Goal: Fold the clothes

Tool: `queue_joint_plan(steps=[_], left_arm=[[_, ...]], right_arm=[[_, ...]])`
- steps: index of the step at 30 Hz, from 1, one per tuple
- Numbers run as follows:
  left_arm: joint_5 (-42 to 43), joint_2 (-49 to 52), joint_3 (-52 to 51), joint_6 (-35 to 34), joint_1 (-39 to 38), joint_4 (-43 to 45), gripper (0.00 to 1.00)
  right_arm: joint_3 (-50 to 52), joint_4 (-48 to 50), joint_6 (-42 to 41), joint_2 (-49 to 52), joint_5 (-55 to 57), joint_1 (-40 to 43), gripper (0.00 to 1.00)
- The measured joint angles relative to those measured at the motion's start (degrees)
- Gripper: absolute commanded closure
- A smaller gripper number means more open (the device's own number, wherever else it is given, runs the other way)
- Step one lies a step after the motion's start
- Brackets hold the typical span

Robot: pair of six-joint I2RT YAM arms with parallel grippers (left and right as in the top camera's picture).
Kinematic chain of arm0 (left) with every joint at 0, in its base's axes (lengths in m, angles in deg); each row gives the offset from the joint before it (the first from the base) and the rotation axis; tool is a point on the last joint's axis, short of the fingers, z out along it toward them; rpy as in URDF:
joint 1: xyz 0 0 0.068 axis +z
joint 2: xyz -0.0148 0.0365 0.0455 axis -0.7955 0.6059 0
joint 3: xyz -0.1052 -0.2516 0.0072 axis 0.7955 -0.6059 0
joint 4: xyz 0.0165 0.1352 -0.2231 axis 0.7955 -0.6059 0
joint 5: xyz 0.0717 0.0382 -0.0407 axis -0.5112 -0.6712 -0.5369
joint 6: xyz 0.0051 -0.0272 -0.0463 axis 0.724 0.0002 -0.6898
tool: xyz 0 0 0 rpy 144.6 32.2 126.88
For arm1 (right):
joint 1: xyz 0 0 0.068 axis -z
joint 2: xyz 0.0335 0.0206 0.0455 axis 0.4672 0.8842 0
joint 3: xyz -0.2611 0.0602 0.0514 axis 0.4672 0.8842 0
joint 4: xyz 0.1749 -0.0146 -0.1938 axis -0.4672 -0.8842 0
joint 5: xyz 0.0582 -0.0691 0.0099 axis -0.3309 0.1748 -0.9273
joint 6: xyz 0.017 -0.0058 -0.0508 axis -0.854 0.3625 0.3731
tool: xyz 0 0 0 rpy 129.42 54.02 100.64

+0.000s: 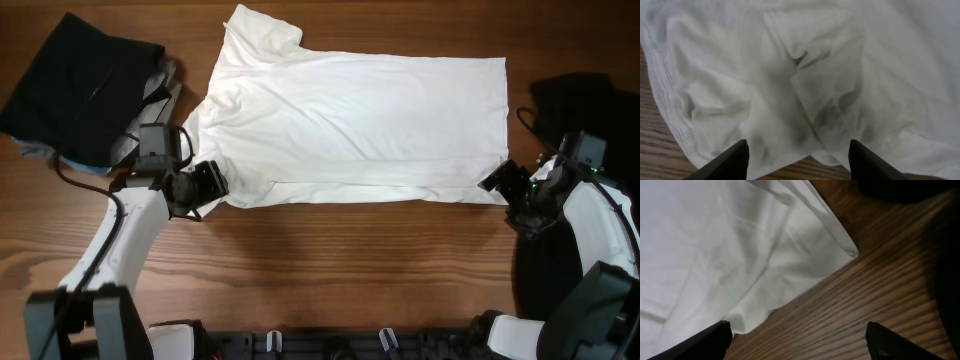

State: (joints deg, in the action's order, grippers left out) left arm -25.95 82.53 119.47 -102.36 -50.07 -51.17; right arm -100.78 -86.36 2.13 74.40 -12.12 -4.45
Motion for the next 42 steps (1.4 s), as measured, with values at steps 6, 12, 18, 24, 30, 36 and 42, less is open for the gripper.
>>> queue_joint_plan(steps=[6,12,18,24,30,36,42], left_arm=[[-1.7,7.7,-0.7,0.2,0.0,3.4,0.96],[-3.0,8.1,-0.3,0.3,3.0,4.1,0.94],[-3.8,8.1,1.8,-0.3,8.8,3.8,0.57],[-0.7,8.1,2.7,-0.7,8.8,3.3,0.46],[0.6,8.1,4.1,-0.3,8.8,-1.7,0.43],[1.0,8.1,9.8,0.4,8.8,-11.0,0.33],[1.2,8.1,10.2,0.6,8.8,-18.9,0.25]], right_arm=[[1.9,2.3,0.6,3.6,0.4,0.0,0.02],[1.8,2.6,0.6,6.2,0.7,0.0,0.02],[1.8,4.2,2.6,6.2,-0.2,0.0,0.08],[3.0,3.0,7.4,6.2,-5.7,-1.6,0.23],[8.2,9.5,6.5,4.5,-7.3,-2.3,0.96],[8.0,7.6,4.5,5.4,-7.2,-2.3,0.96],[4.9,0.4,1.3,6.3,-1.7,-1.2,0.96]])
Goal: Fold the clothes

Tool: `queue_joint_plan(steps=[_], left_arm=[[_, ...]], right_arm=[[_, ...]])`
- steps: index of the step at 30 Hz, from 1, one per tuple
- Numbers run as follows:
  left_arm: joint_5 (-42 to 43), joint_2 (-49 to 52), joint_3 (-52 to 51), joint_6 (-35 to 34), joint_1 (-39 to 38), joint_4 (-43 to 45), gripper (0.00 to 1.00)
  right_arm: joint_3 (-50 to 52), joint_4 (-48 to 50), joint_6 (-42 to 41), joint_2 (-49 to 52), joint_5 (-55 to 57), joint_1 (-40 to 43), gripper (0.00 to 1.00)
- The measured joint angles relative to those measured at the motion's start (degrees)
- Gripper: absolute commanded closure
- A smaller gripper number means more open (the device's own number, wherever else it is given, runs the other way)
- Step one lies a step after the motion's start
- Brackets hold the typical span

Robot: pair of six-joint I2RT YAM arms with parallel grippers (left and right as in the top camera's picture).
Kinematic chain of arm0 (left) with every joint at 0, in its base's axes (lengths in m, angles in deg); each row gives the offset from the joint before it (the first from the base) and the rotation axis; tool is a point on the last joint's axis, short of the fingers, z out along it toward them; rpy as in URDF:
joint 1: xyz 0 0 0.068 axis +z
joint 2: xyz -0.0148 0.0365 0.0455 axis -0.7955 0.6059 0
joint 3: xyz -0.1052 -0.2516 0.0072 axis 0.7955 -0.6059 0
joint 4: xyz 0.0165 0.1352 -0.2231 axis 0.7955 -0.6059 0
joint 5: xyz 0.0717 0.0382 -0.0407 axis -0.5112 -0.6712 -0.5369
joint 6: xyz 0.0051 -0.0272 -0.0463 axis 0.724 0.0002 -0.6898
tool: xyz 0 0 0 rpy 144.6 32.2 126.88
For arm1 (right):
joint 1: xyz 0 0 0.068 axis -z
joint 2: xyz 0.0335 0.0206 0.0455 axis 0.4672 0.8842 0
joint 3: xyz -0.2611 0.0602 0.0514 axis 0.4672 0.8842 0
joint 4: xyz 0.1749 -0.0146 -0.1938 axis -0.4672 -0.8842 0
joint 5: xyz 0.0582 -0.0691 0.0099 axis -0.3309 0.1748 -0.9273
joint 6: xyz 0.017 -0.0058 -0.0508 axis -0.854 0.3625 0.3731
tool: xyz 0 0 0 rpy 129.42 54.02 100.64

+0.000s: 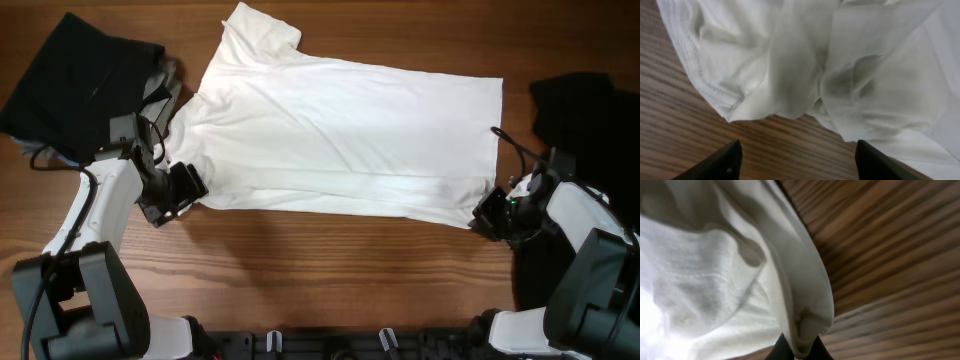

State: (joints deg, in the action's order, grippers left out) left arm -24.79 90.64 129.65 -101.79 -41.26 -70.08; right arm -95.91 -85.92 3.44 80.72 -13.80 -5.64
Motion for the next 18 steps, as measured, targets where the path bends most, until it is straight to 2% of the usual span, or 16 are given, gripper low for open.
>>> queue_joint_plan(steps=[4,11,15,16,18], left_arm=[[-0.1,0.0,-0.1,0.0,0.0,-1.2,0.25],[-3.3,0.0,-1.3,0.0,0.0,-0.2,0.34],[-5.4,0.0,-3.7,-0.1,0.0,2.3,0.61],[-5.8,0.0,-4.4,0.0,0.0,3.3,0.65],[-6.3,0.0,-5.6,0.2,0.0,4.4,0.66]], right_arm=[[-1.6,-0.4,-1.6,0.0,2.6,2.8,0.96],[-1.6,0.0,-3.4,0.0,4.9,7.9,0.96],[-1.6,0.3,-3.4,0.0,5.2,9.2,0.96],[-1.6,0.3,-3.4,0.0,5.3,9.2,0.96],[-1.6,0.3,-3.4,0.0,5.3,9.2,0.96]])
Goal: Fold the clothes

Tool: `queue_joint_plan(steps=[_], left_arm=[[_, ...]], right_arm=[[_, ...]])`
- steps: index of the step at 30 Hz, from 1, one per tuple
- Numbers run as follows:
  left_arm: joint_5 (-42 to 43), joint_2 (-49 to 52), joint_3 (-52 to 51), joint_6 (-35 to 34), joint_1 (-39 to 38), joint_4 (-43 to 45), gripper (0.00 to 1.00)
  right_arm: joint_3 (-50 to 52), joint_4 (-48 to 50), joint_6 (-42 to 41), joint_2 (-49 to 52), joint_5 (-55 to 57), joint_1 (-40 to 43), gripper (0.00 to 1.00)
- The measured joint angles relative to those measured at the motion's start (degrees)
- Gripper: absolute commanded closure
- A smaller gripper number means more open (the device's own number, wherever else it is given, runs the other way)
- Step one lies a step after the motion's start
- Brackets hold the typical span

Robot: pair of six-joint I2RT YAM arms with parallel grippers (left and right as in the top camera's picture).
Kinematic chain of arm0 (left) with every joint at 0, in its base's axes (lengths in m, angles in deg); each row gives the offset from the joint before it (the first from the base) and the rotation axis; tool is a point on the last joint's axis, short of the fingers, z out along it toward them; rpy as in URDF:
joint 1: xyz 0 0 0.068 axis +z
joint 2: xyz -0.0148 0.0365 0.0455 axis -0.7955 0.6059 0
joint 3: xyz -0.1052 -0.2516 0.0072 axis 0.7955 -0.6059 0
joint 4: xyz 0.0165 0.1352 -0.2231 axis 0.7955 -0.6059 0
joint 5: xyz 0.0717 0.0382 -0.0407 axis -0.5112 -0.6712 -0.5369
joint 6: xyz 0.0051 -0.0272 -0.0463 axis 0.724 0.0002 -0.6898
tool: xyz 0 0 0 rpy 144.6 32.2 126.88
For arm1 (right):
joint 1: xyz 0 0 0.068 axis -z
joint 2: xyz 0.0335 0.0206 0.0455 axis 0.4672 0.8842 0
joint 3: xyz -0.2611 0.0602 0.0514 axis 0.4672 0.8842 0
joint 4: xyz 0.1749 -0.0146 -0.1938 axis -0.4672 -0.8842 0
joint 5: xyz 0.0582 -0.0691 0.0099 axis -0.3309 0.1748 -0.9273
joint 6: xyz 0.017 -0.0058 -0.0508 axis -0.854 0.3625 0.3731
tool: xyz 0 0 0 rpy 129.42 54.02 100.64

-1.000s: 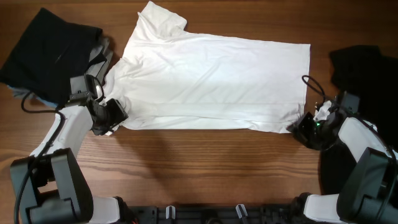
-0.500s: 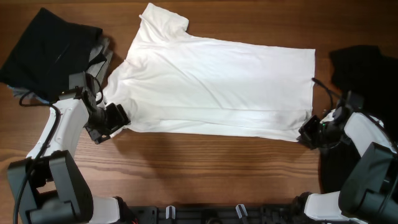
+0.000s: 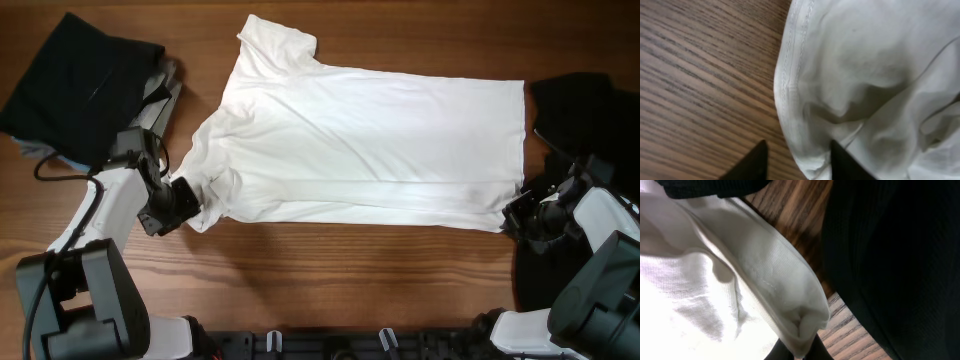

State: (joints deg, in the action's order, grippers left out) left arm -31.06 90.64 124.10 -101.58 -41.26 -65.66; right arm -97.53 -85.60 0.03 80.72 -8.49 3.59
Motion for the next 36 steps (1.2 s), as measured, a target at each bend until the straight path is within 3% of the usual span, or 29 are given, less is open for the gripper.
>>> queue_joint_plan(steps=[2,4,6,11,18,21,25,30,32,33,36], left_arm=[[-0.1,0.0,-1.0,0.0,0.0,1.3,0.67],[-0.2,0.0,-2.1,0.0,0.0,3.8,0.76],[-0.2,0.0,-3.5,0.1,0.0,6.4,0.96],[-0.2,0.0,-4.1,0.0,0.9,7.0,0.96],[2.9,0.0,1.4,-0.9,12.7,6.1,0.96],[4.2,0.0,2.2,-1.0,14.3,6.7,0.96],[4.6,0.0,2.2,-0.8,14.5,7.5,0.96],[4.5,0.0,2.3,-0.8,14.5,9.1,0.96],[4.5,0.0,3.3,-0.8,14.5,9.1,0.66],[4.5,0.0,3.8,-0.4,14.5,9.0,0.53],[4.3,0.0,5.6,-0.3,14.7,8.4,0.43]], right_arm=[[0.0,0.0,0.0,0.0,0.0,0.0,0.96],[0.0,0.1,0.0,0.0,0.0,0.0,0.96],[0.0,0.1,0.0,0.0,0.0,0.0,0.96],[0.0,0.0,0.0,0.0,0.0,0.0,0.96],[0.0,-0.5,0.1,0.0,0.0,0.0,0.96],[0.0,-2.3,0.3,0.0,0.0,0.0,0.94],[0.0,-5.2,1.7,0.0,0.0,0.0,0.82],[0.0,-6.7,2.4,0.0,0.0,0.0,0.80],[0.0,-7.2,2.6,0.0,0.0,0.0,0.54],[0.0,-7.2,3.0,0.0,0.0,0.0,0.48],[-0.6,-7.0,4.0,0.1,0.3,0.1,0.43]])
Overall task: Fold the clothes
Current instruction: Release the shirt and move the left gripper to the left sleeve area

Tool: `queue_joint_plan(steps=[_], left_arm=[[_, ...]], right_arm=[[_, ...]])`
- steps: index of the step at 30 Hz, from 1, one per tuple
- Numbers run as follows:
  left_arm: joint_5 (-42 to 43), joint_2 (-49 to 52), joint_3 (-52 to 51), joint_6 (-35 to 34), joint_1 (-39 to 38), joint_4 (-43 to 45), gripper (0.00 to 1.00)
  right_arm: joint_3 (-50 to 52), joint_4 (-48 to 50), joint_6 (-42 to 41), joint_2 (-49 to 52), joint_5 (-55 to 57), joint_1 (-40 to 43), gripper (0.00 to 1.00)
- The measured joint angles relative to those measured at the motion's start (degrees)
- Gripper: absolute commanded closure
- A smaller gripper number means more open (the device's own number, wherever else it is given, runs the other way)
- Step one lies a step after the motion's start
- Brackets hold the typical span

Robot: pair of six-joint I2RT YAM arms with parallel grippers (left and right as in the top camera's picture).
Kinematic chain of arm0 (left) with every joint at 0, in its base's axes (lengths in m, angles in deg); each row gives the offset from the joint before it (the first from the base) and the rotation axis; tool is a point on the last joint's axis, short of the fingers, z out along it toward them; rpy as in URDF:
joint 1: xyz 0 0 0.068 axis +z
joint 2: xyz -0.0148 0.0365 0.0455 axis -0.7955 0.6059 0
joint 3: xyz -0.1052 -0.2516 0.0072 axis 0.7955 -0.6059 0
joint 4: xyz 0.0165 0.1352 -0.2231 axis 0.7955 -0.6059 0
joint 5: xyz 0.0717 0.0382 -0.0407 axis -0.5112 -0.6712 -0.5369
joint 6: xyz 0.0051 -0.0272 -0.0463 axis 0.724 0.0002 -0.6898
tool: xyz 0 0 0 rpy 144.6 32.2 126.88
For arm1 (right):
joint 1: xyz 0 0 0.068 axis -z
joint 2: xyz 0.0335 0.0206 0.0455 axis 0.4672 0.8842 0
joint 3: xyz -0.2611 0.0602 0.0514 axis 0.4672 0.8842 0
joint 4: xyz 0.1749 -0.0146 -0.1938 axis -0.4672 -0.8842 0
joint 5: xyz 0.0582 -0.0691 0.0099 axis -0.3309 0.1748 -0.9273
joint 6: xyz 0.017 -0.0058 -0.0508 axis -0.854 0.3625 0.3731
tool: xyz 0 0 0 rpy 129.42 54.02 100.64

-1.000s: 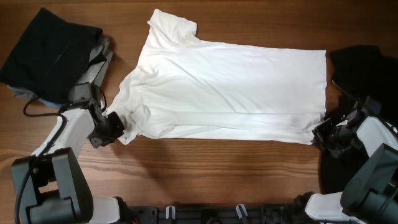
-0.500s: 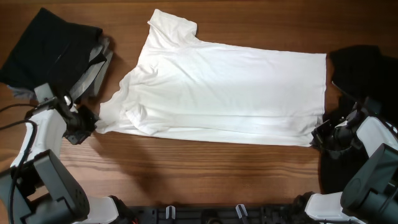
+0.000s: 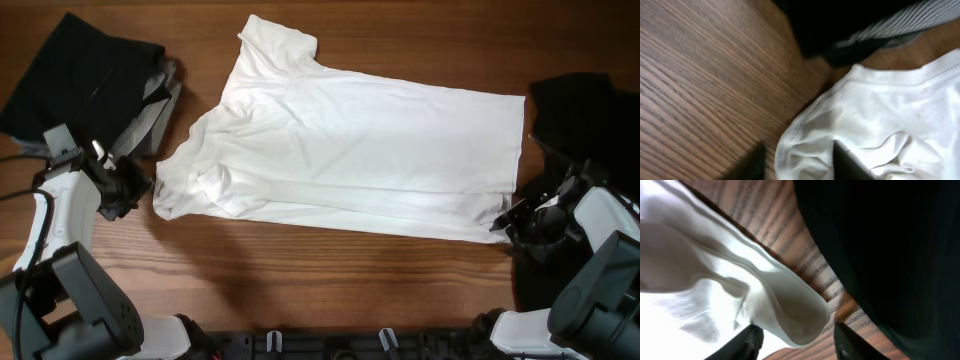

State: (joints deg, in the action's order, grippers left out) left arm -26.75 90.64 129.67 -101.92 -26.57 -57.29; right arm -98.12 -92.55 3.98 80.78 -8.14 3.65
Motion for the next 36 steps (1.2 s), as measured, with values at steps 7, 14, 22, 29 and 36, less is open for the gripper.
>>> queue_joint_plan(steps=[7,14,22,29,36], left_arm=[[5.6,0.0,2.5,3.1,0.0,-4.2,0.53],[14.8,0.0,3.1,10.0,-13.3,-8.9,0.39],[11.0,1.5,1.7,11.4,-31.6,-8.6,0.52],[7.7,6.3,1.5,12.7,-32.5,-8.1,0.57],[4.8,8.9,1.4,13.1,-32.7,-7.6,0.57]], right_arm=[[-8.1,-4.6,0.2,0.1,0.1,0.0,0.42],[-12.0,-4.8,0.8,-1.2,-5.7,0.1,0.40],[-12.2,-4.3,2.7,-8.4,-10.6,0.1,0.36],[-12.2,-3.6,2.8,-8.4,-11.0,0.1,0.34],[-12.2,-3.6,2.9,-8.4,-10.9,0.1,0.34]])
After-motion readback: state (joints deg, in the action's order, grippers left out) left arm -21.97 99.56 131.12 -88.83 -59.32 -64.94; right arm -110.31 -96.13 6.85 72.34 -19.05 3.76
